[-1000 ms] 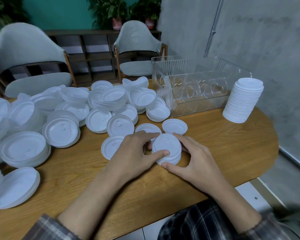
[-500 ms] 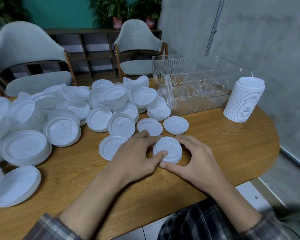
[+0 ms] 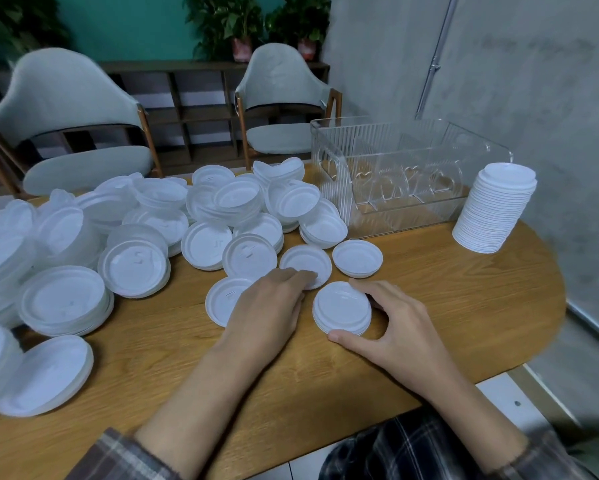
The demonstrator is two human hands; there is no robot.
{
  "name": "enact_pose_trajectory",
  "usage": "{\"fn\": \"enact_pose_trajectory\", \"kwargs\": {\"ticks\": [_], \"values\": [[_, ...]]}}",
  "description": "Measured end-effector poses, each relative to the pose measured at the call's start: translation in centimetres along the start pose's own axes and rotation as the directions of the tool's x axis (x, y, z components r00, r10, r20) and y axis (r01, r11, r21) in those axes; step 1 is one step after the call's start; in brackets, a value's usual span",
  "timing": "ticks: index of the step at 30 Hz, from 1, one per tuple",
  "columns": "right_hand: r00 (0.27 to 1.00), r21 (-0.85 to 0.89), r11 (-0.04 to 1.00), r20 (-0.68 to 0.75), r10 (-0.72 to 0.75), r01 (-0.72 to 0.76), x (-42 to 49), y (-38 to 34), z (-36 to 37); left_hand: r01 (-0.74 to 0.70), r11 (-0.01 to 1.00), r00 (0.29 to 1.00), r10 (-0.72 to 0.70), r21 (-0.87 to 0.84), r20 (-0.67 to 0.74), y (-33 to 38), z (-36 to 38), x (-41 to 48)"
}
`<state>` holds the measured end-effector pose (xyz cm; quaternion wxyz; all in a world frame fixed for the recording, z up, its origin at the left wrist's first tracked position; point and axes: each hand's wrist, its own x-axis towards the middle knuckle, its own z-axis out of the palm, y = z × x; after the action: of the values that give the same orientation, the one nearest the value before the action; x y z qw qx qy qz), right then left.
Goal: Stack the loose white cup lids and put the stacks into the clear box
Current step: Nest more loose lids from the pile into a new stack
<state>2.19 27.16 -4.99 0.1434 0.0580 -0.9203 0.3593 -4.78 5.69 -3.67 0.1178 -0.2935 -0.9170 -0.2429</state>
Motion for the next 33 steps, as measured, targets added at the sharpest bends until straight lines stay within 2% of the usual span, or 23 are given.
{"fn": "enact_pose_trajectory", "kwargs": {"ticks": [8,12,15,17,19,22,25,26,28,33], "values": [[1.0,-0.036,0.999,0.006,-0.022,0.023,0.0,0.3,0.2,0.042,0.997,0.991,-0.05,-0.071,-0.12,0.0,-0.3,-0.1],[0.999,-0.036,0.999,0.021,-0.035,0.036,0.0,0.3,0.2,0.008,0.956,0.967,-0.082,-0.294,-0.242,1.0,-0.9,-0.1],[0.999,-0.031,0.999,0.022,-0.025,0.026,0.1,0.1,0.1,0.051,0.855,0.947,-0.205,-0.515,-0.247,1.9,-1.0,-0.2],[1.0,-0.032,0.999,0.021,-0.021,0.022,0.1,0.0,0.1,0.107,0.757,0.929,-0.307,-0.645,-0.207,2.1,-1.0,0.0],[1.0,-0.028,0.999,0.014,-0.021,0.022,0.1,-0.1,0.0,0.126,0.655,0.926,-0.347,-0.745,-0.148,2.2,-1.0,0.2],[1.0,-0.026,1.0,0.029,-0.001,0.002,0.0,-0.3,0.0,0.141,0.552,0.918,-0.384,-0.822,-0.101,2.2,-1.4,0.2],[0.999,0.0,1.0,0.039,0.027,-0.027,0.0,-0.3,0.0,0.214,0.506,0.919,-0.393,-0.835,-0.002,2.2,-1.7,0.2],[0.998,0.013,0.999,0.045,0.041,-0.042,0.1,-0.2,0.0,0.24,0.512,0.924,-0.381,-0.825,0.032,2.2,-1.7,0.2],[0.996,0.029,0.997,0.056,0.065,-0.067,0.1,0.0,0.0,0.261,0.589,0.937,-0.346,-0.765,0.053,2.1,-1.3,0.1],[0.999,0.01,1.0,0.038,0.014,-0.015,0.0,-0.1,0.1,0.214,0.787,0.964,-0.267,-0.579,-0.007,2.5,-1.0,-0.4]]}}
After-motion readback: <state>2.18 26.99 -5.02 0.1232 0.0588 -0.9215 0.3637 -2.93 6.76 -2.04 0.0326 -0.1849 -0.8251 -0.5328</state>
